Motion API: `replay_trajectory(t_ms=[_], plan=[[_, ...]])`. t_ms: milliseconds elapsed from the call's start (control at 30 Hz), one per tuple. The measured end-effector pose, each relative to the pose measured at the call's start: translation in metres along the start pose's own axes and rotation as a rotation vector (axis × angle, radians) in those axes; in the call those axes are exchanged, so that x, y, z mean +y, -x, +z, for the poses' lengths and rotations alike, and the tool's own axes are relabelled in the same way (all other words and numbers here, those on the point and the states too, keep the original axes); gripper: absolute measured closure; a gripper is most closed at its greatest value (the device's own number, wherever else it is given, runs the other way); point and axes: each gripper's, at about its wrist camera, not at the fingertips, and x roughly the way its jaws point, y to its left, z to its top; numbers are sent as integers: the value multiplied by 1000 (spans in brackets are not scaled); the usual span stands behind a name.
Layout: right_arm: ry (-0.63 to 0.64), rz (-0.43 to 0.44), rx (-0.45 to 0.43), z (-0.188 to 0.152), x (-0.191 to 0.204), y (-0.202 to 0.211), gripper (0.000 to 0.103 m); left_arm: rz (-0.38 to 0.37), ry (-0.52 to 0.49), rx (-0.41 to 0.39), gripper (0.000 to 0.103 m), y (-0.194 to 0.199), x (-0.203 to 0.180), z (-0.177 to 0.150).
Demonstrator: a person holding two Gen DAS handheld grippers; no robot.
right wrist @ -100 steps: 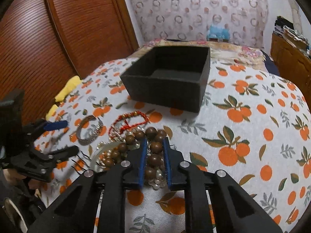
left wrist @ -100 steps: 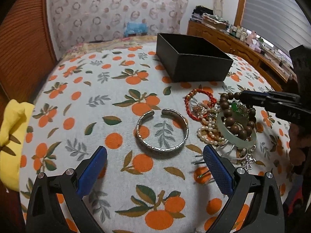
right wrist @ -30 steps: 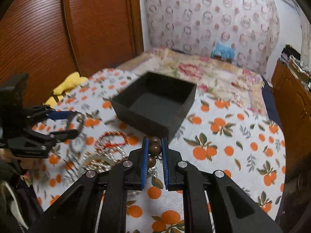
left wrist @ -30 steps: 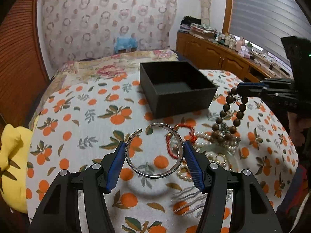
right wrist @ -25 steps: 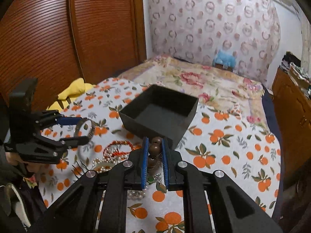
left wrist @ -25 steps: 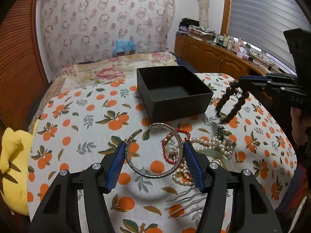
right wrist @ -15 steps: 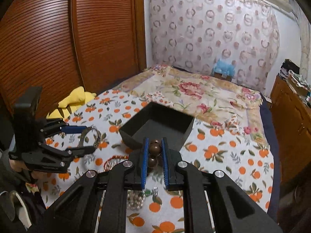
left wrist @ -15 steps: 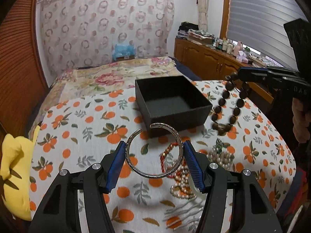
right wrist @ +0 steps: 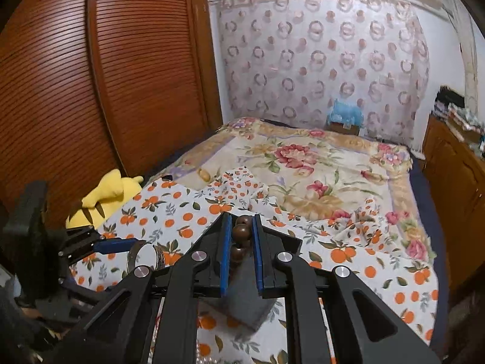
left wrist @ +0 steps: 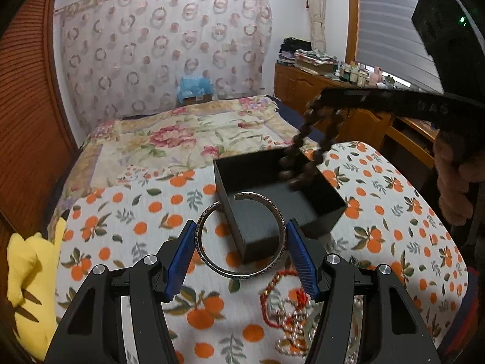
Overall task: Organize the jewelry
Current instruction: 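Drop the bead bracelet and silver bangle into the black box with both grippers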
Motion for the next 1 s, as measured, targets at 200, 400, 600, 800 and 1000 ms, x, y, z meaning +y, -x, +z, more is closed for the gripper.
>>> replay_trajectory(t_ms=[200,400,600,800,1000], plan=[[-44,-24,57,-20,-13,-23,85,1,-12,7,45,-15,-5,14],[-64,-35,65,-47,-26,-13,82,1,-53,25,45,-37,-21,24],[-67,-60,65,-78,-31,9,78,4,-74,34,44,-59,-36,33],[-71,-64,56,-105,-28,29,78,0,-77,39,33,-57,-42,27],[-84,-36,34,-137,-7,52,78,-22,-65,47,33,-28,-41,-1]])
